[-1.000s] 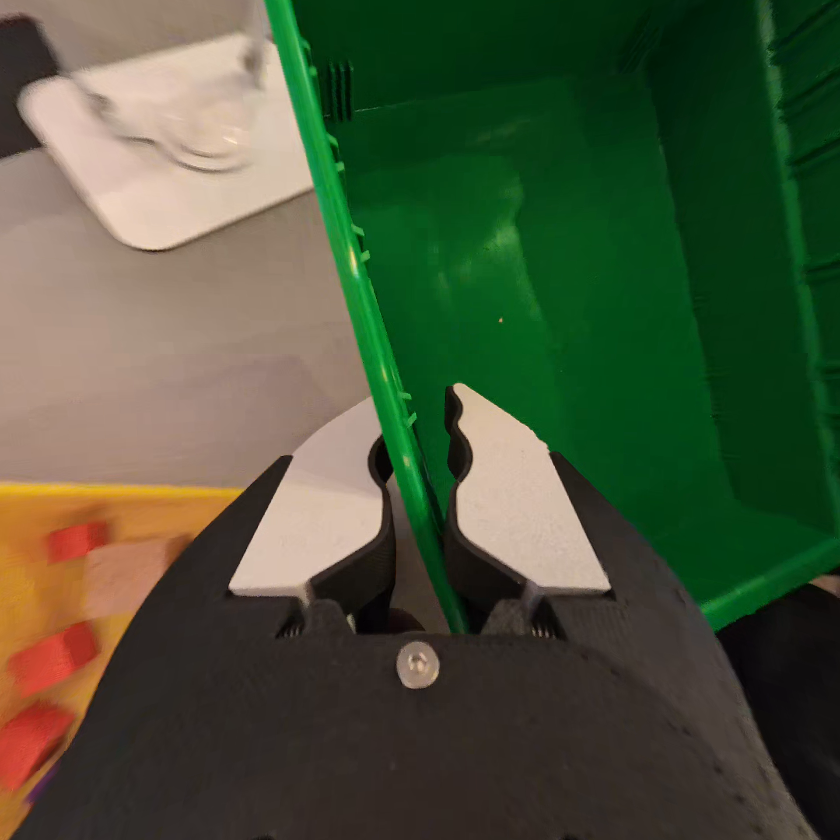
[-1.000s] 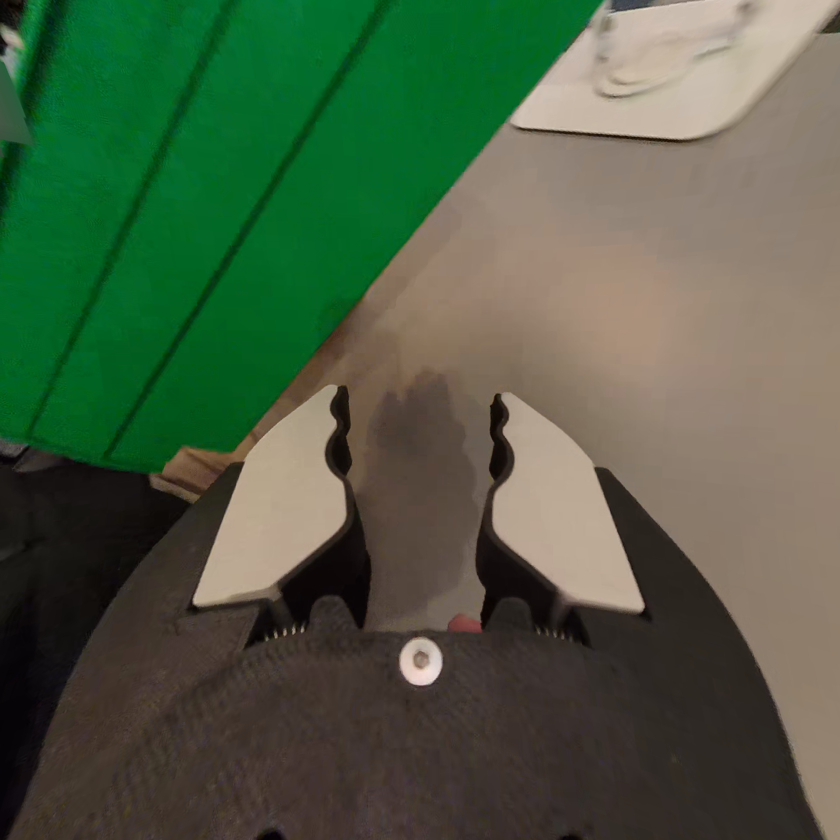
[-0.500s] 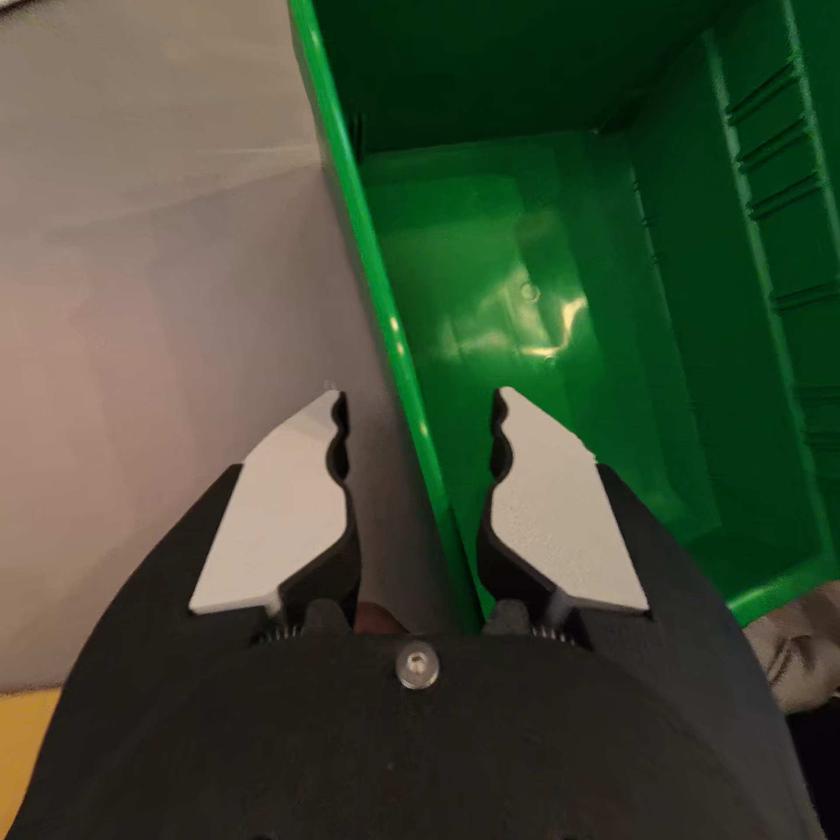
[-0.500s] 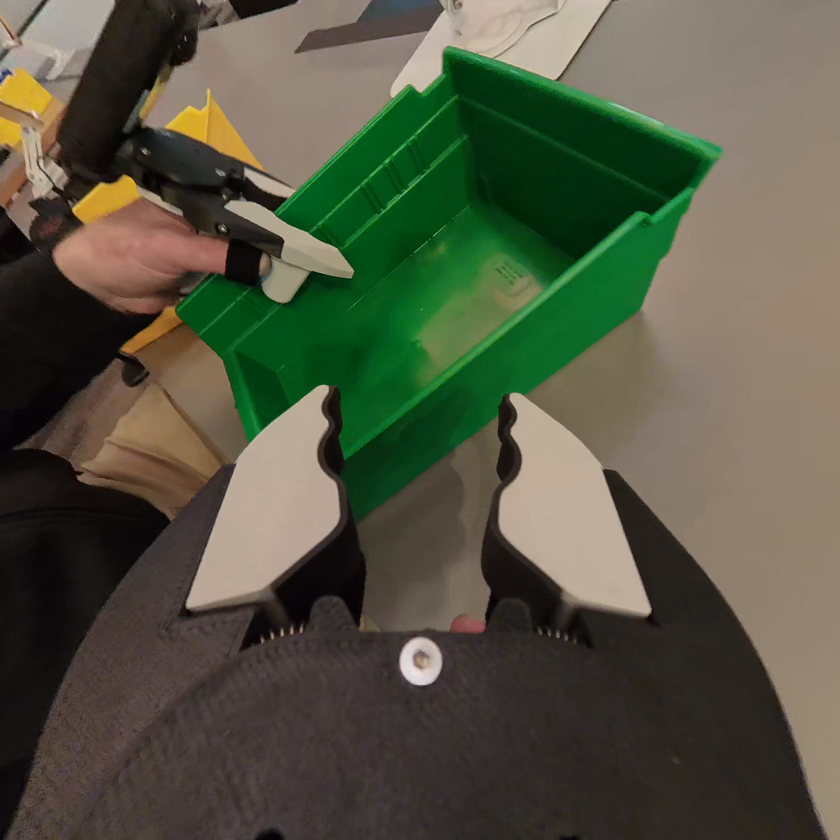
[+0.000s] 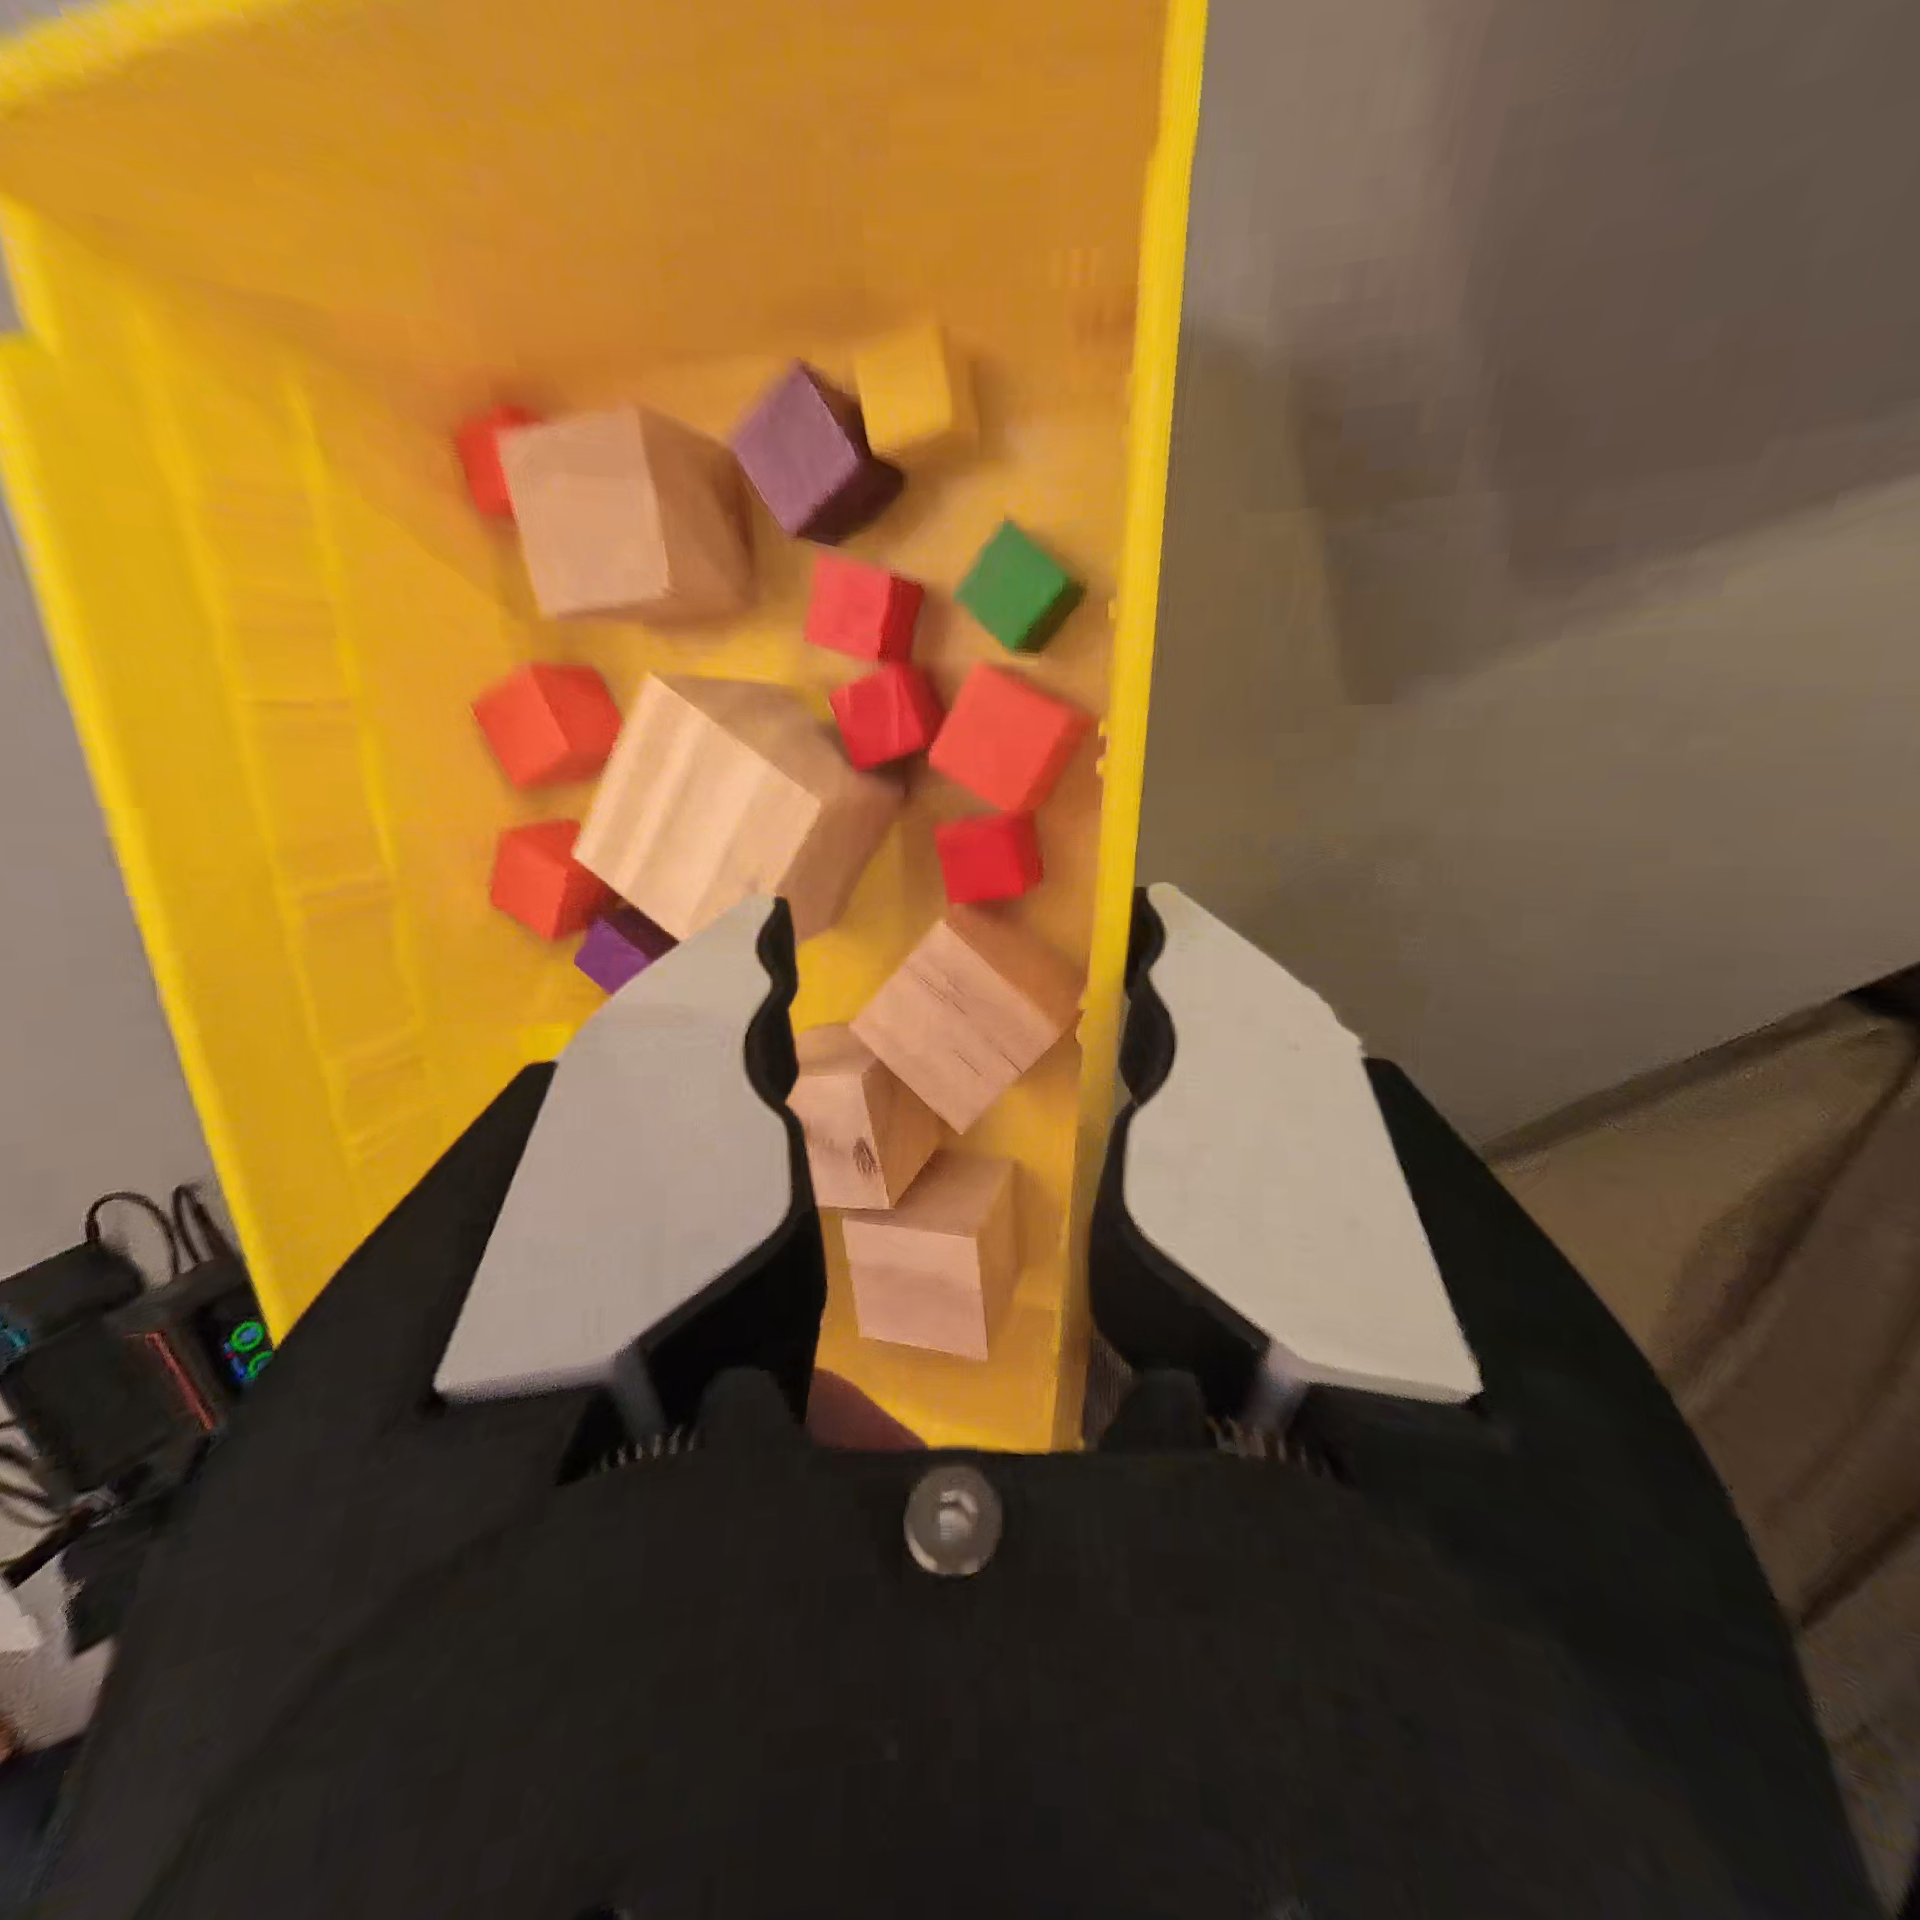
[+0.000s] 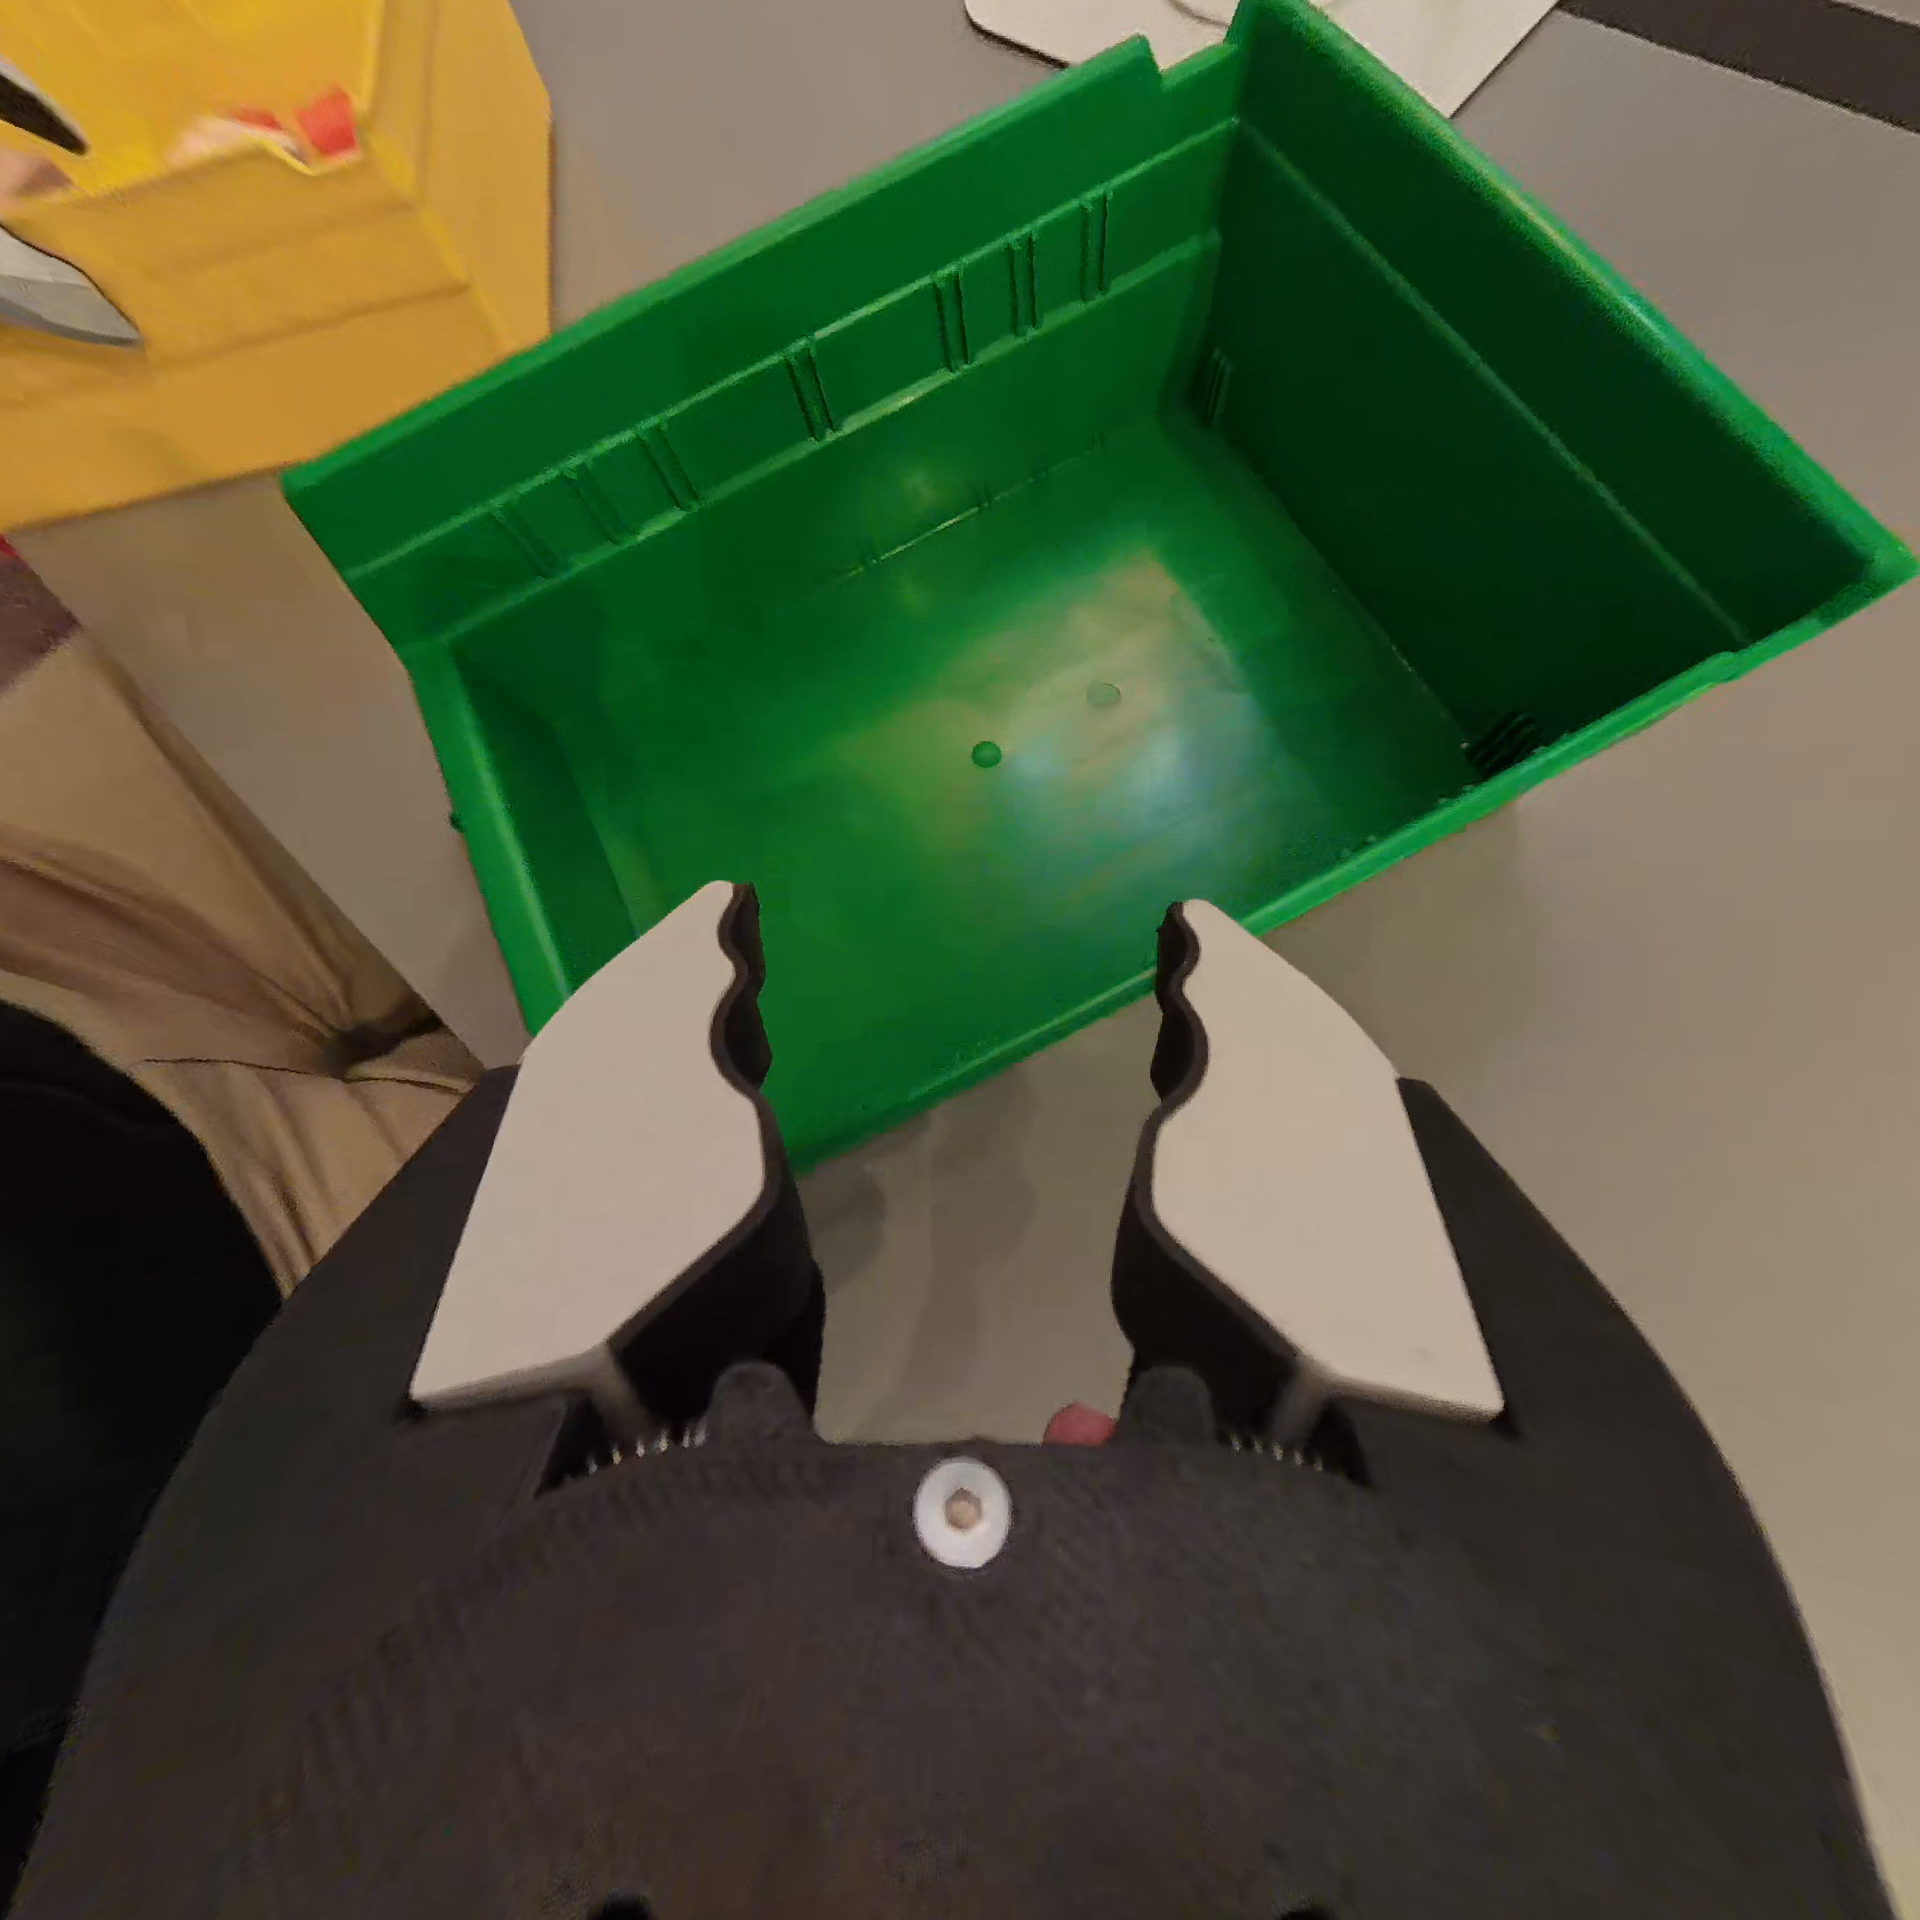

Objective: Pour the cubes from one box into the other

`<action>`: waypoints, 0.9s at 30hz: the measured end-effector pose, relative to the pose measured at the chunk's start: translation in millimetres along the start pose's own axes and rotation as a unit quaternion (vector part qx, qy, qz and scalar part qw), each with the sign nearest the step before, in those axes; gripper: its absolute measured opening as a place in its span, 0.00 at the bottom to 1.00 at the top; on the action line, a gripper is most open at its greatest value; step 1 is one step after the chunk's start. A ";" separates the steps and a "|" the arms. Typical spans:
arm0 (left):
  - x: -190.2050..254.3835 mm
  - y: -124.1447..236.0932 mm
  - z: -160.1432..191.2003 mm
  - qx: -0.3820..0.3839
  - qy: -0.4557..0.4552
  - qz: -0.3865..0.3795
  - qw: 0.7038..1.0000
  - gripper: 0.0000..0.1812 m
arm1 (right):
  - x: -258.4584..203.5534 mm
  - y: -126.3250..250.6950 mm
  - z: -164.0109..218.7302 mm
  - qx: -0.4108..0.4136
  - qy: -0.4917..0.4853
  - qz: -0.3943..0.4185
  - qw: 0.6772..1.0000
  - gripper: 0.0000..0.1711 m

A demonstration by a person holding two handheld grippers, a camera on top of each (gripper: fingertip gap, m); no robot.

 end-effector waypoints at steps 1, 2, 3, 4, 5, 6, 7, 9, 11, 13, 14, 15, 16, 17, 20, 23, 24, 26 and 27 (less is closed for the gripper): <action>2.4 -6.2 -0.1 -0.008 -0.006 0.003 1.000 0.29 | -0.4 -2.2 -1.0 -0.008 0.008 0.008 1.000 0.39; 6.1 -10.7 -4.5 -0.005 -0.006 0.016 1.000 0.23 | -0.6 -3.6 -2.2 -0.016 0.018 0.021 1.000 0.38; 9.4 -16.8 -10.1 -0.007 -0.003 0.028 1.000 0.15 | -1.3 -3.7 -3.2 -0.022 0.034 0.036 0.999 0.39; 11.6 -24.4 -17.1 -0.014 0.004 0.034 0.999 0.07 | -1.7 -2.7 -4.2 -0.025 0.047 0.048 0.997 0.38; 10.6 -30.8 -25.7 -0.019 0.007 0.019 1.000 0.04 | -0.8 -1.5 -4.4 -0.027 0.054 0.059 0.996 0.38; 6.4 -35.3 -35.7 -0.022 0.010 -0.004 1.000 0.05 | 1.4 -0.7 -3.3 -0.033 0.058 0.069 0.995 0.38; 1.7 -40.6 -46.1 -0.024 0.027 0.004 0.999 0.04 | 3.8 -0.4 -1.5 -0.039 0.059 0.075 0.995 0.38; -11.0 -52.8 -70.5 -0.021 0.082 0.049 0.995 0.03 | 8.5 -0.1 1.1 -0.042 0.058 0.080 0.994 0.37; -25.2 -64.5 -97.1 -0.026 0.133 0.098 0.986 0.08 | 14.8 -0.7 3.4 -0.054 0.065 0.095 0.992 0.37; -42.8 -77.4 -122.8 -0.006 0.193 0.129 0.973 0.15 | 20.0 -2.2 4.3 -0.056 0.060 0.093 0.992 0.38; -50.4 -83.8 -132.3 -0.005 0.206 0.137 0.969 0.18 | 21.7 -3.5 4.1 -0.052 0.043 0.076 0.995 0.38; -56.6 -88.1 -139.2 -0.008 0.209 0.141 0.968 0.20 | 23.7 -4.9 3.9 -0.048 0.027 0.065 0.996 0.39; -61.1 -90.1 -144.1 -0.006 0.215 0.146 0.966 0.22 | 26.1 -6.8 4.9 -0.053 0.023 0.067 0.996 0.39; -64.0 -91.3 -146.3 -0.001 0.226 0.157 0.961 0.24 | 27.4 -9.5 6.3 -0.061 0.024 0.067 0.996 0.39; -67.2 -80.8 -141.8 0.024 0.232 0.172 0.957 0.30 | 28.3 -17.4 6.6 -0.070 0.023 0.060 0.996 0.38; -77.9 -50.5 -124.4 0.079 0.233 0.154 0.957 0.33 | 36.5 -22.8 4.8 -0.069 0.043 0.059 0.995 0.27; -85.6 -37.7 -114.6 0.103 0.237 0.133 0.957 0.32 | 39.5 -24.0 4.1 -0.072 0.046 0.053 0.995 0.26; -105.4 -14.4 -89.1 0.134 0.253 0.099 0.953 0.32 | 44.0 -27.4 1.9 -0.076 0.040 0.020 0.996 0.22; -118.8 -5.6 -74.2 0.144 0.263 0.073 0.951 0.32 | 47.2 -28.6 0.3 -0.080 0.046 0.019 0.996 0.21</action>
Point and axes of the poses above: each gripper's, where its closed fingertips meet, y back along the fingers, z out of its underside, x = y × z across the jaws, the point moved 9 cm from there along y, back along the fingers, and after that the axes turned 6 degrees about y, right-handed, at the moved point
